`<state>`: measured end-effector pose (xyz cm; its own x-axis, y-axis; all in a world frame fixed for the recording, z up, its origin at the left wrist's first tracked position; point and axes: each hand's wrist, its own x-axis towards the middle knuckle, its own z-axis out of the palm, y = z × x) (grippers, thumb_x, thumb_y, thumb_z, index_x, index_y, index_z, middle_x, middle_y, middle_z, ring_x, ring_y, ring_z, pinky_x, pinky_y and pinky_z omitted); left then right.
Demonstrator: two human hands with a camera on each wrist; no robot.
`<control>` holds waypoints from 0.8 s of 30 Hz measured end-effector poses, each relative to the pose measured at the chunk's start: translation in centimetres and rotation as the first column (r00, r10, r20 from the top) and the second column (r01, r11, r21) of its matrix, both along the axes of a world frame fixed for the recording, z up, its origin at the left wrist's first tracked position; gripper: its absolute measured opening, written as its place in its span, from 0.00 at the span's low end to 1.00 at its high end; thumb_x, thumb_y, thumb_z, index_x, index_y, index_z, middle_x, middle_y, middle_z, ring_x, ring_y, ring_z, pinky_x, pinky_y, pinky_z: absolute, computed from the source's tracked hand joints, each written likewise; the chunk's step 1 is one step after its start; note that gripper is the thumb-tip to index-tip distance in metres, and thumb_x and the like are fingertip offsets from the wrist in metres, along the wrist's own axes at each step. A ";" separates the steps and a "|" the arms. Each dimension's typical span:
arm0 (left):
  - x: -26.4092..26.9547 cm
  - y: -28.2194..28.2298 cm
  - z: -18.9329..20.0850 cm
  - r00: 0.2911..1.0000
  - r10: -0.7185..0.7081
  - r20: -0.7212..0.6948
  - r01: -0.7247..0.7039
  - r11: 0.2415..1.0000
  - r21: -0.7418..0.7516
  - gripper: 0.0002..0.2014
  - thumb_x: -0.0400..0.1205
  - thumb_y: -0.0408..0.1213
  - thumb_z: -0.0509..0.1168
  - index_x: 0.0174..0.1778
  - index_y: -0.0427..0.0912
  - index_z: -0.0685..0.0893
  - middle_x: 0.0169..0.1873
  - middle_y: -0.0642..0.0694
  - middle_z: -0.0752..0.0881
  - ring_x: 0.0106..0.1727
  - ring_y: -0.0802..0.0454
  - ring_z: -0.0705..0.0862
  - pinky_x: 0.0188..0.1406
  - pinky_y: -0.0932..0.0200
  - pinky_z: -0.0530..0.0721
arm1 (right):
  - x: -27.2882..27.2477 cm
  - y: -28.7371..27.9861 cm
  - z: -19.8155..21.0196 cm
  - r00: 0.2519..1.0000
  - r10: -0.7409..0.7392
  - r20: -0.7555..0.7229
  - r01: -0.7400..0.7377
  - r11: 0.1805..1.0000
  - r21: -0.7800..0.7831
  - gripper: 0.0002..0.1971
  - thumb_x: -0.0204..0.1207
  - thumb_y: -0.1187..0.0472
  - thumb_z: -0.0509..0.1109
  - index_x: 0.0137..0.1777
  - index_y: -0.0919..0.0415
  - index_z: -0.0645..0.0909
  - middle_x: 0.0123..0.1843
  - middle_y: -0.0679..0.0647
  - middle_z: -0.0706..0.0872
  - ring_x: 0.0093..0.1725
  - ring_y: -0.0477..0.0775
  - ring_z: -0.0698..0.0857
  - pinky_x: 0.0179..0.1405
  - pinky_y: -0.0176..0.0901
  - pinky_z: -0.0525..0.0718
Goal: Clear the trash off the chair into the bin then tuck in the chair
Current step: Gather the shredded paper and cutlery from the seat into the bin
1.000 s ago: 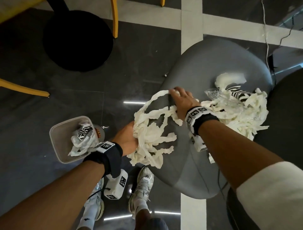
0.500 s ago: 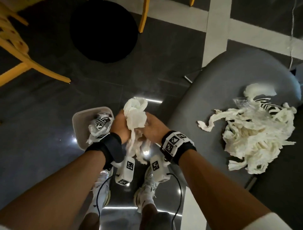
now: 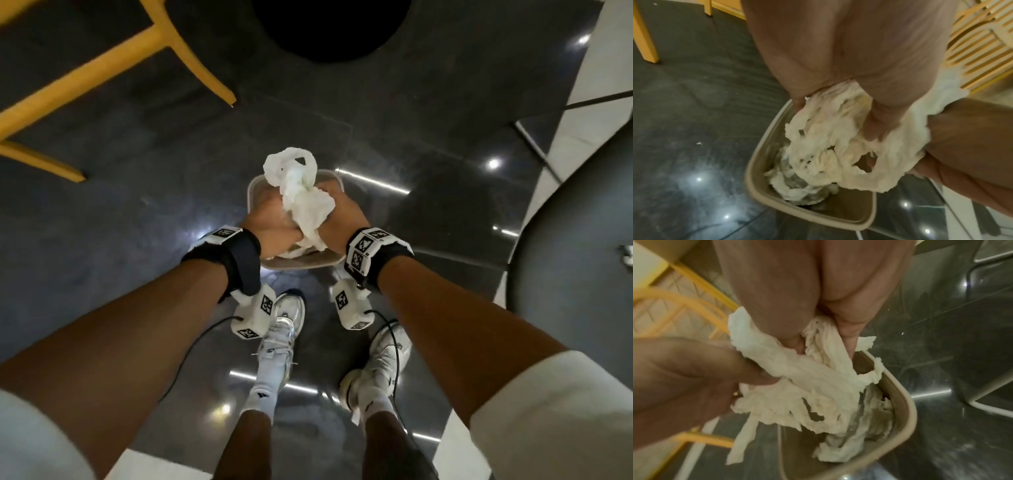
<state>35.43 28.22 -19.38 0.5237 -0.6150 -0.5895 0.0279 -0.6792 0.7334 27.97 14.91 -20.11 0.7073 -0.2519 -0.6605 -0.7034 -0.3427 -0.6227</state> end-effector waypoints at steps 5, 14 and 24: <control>-0.1 4.2 -3.0 0.990 -0.021 -0.138 0.063 0.949 0.309 0.47 0.71 0.38 0.68 0.85 0.53 0.51 0.68 0.55 0.78 0.66 0.51 0.79 0.67 0.54 0.80 | -1.4 1.3 -4.1 0.953 0.224 -0.205 -0.246 0.966 -0.086 0.37 0.80 0.54 0.69 0.85 0.53 0.56 0.81 0.57 0.72 0.75 0.63 0.78 0.72 0.52 0.77; -0.5 1.5 1.0 0.999 -0.027 0.026 0.012 0.890 0.456 0.29 0.81 0.37 0.63 0.79 0.44 0.66 0.69 0.42 0.80 0.69 0.38 0.80 0.57 0.56 0.76 | -4.7 -0.4 0.8 0.985 0.010 -0.172 -0.016 0.999 -0.033 0.29 0.80 0.61 0.66 0.82 0.51 0.67 0.78 0.56 0.77 0.75 0.59 0.78 0.74 0.52 0.79; -6.4 -12.3 9.4 0.948 -0.268 0.174 0.219 0.941 0.257 0.11 0.81 0.28 0.63 0.57 0.36 0.85 0.52 0.38 0.90 0.56 0.38 0.87 0.60 0.48 0.83 | -11.7 -10.6 12.4 0.956 -0.287 0.054 0.284 0.957 0.057 0.18 0.67 0.52 0.60 0.56 0.42 0.82 0.49 0.50 0.93 0.48 0.54 0.92 0.56 0.52 0.90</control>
<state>29.07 15.95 -10.01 0.4984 -0.5981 -0.6276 -0.2927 -0.7975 0.5275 16.26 4.31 -7.67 0.6502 -0.4184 -0.6342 -0.7275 -0.1021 -0.6785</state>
